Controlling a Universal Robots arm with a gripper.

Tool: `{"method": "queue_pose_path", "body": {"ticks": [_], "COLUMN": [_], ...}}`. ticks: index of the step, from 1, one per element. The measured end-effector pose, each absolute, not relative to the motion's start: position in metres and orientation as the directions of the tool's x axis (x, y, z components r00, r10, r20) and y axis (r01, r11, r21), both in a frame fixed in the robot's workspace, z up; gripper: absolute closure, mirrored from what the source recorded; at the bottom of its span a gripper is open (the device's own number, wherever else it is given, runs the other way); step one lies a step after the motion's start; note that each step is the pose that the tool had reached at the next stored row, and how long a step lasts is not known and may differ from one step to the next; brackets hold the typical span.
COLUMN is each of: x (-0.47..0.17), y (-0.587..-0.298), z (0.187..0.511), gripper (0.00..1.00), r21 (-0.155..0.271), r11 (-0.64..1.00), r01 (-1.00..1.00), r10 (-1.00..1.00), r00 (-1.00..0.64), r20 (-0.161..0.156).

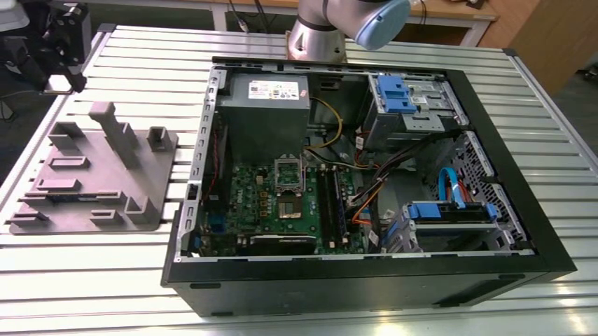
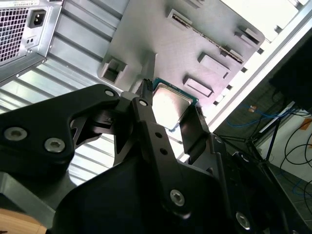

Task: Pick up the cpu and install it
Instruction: 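Pick up the cpu and move it towards the insertion slot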

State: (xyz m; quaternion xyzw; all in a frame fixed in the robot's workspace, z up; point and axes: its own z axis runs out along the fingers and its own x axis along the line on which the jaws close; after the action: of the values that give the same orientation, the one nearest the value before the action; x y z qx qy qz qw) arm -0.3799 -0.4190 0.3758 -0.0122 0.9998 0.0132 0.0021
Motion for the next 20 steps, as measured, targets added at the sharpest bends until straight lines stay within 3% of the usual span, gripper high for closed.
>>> {"method": "queue_pose_path", "body": {"ticks": [20], "x": [-0.3739], "y": [-0.4190], "z": [0.3753], "gripper": [0.53], "r21": [0.026], "r11": [0.999], "r01": [-0.024], "r10": [-0.024], "r00": [-1.000], "r20": [-0.005]}}
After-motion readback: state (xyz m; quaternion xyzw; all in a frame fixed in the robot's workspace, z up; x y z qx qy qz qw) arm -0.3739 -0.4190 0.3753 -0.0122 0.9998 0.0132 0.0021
